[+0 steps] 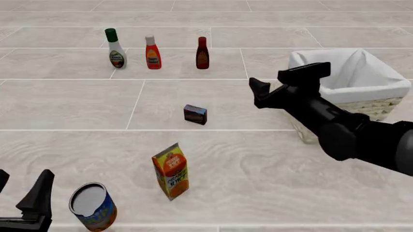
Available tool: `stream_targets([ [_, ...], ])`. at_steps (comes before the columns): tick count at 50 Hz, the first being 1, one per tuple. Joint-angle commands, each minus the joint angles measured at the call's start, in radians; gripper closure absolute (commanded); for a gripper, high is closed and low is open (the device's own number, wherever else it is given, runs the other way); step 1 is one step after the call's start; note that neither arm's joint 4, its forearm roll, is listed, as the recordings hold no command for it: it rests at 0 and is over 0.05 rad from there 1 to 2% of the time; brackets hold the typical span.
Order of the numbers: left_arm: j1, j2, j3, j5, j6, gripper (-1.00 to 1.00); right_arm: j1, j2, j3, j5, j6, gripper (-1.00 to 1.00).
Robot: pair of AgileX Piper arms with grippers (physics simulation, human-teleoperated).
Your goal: Pick the chocolate pudding and place it in the basket.
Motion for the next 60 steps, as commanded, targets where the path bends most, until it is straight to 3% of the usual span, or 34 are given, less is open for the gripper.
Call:
stream_targets([
  [1,0.0,0.0,0.0,0.0,0.0,-1.0,0.024,0.066,-0.072,0.023,0.0,-1.0],
  [37,0.0,0.0,0.0,0.0,0.0,-1.0,0.107,0.181,-0.203,0.054,-0.032,-1.0],
  [60,0.0,0.0,0.0,0.0,0.0,-1.0,0.117,0.255,-0.306,0.096,-0.038,-1.0],
])
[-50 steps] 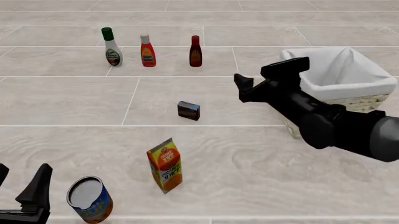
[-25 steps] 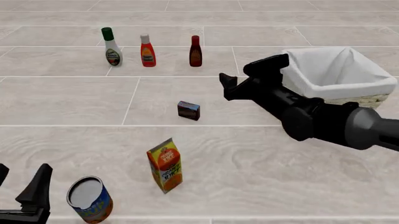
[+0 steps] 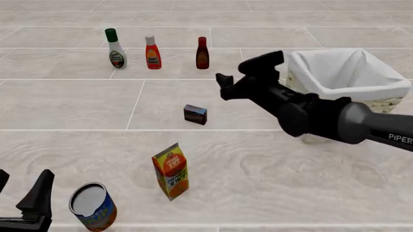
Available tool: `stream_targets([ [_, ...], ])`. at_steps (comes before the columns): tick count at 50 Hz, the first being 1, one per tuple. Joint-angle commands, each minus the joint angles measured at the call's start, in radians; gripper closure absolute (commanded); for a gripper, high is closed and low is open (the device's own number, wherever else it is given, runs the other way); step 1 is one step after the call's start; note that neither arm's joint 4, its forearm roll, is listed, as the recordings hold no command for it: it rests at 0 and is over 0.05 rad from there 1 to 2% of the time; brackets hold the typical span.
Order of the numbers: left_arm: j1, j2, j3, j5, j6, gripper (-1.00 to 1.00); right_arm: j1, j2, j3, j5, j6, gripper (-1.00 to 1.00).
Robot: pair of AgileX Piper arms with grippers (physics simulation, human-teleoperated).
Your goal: Pick the chocolate pudding and place it in the basket.
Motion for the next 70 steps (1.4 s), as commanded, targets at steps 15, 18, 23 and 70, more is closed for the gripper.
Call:
stream_targets([
  [15,0.0,0.0,0.0,0.0,0.0,-1.0,0.005,0.105,-0.123,0.05,0.012,-1.0],
  [18,0.0,0.0,0.0,0.0,0.0,-1.0,0.011,0.114,-0.139,0.059,0.015,-1.0],
  [23,0.0,0.0,0.0,0.0,0.0,-1.0,0.017,0.135,-0.161,0.07,0.015,-1.0],
  [70,0.0,0.0,0.0,0.0,0.0,-1.0,0.064,0.315,-0.566,0.473,-0.034,-1.0],
])
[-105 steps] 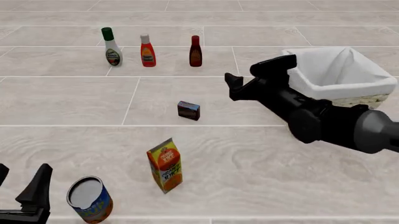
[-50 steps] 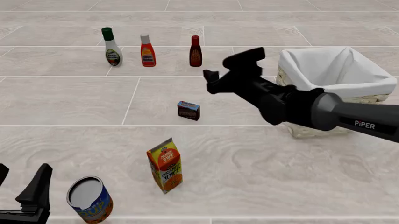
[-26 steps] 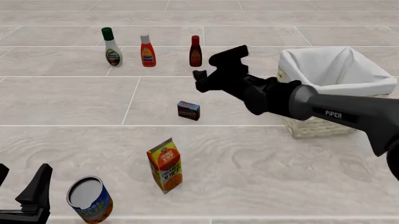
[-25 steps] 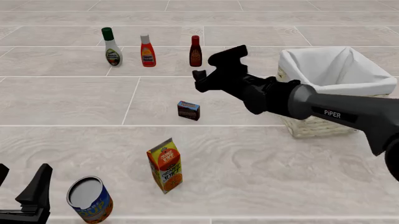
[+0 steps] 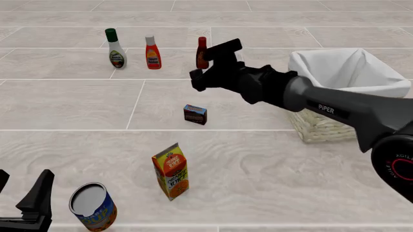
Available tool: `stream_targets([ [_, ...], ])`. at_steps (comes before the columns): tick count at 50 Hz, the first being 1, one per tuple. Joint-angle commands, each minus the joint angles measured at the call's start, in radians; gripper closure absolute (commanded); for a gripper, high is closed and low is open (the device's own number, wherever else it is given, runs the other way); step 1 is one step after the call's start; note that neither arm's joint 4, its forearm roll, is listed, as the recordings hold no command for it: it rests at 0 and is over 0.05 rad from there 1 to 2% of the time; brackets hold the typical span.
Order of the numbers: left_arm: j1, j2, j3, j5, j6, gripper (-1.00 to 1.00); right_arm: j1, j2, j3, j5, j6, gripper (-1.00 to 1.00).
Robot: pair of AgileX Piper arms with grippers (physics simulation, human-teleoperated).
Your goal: Pick the chocolate pudding and place it in the basket.
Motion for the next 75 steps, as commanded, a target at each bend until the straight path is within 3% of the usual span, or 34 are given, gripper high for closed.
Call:
stream_targets([
  [1,0.0,0.0,0.0,0.0,0.0,-1.0,0.004,0.029,-0.095,0.101,-0.031,-1.0],
  [12,0.0,0.0,0.0,0.0,0.0,-1.0,0.011,0.062,-0.202,0.22,-0.033,-1.0],
  [29,0.0,0.0,0.0,0.0,0.0,-1.0,0.025,0.167,-0.438,0.438,0.033,-1.0],
  [58,0.0,0.0,0.0,0.0,0.0,-1.0,0.009,0.284,-0.628,0.588,0.025,-1.0],
  [75,0.0,0.0,0.0,0.0,0.0,-1.0,0.002,0.344,-0.669,0.6,0.032,-1.0],
])
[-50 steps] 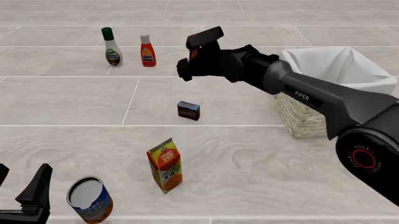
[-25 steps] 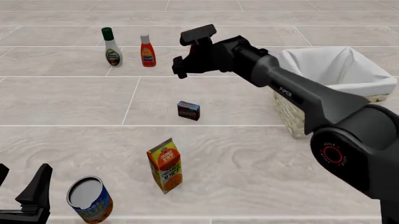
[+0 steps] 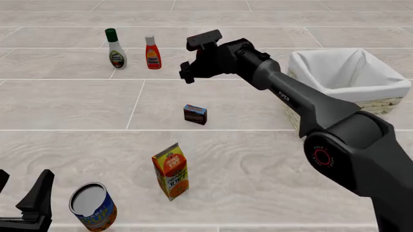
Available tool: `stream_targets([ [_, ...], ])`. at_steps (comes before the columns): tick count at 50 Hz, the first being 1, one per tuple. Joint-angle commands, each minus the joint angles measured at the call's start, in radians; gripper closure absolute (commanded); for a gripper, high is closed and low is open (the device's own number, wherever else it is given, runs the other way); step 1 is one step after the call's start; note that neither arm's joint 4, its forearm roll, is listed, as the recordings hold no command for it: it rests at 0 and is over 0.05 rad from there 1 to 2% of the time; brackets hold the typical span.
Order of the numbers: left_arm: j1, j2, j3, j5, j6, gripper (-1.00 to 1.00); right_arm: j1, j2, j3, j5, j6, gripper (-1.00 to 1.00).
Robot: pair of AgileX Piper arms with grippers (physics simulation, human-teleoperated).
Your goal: Pick the chocolate pudding and place it in the basket.
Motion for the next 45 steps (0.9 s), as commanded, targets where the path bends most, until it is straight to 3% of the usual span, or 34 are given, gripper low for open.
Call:
stream_targets([
  [1,0.0,0.0,0.0,0.0,0.0,-1.0,-0.005,0.034,-0.018,0.006,0.004,-1.0],
  [24,0.0,0.0,0.0,0.0,0.0,-1.0,-0.007,0.065,0.055,-0.051,0.022,-1.0],
  [45,0.0,0.0,0.0,0.0,0.0,-1.0,-0.021,0.141,0.009,-0.052,0.025,-1.0],
])
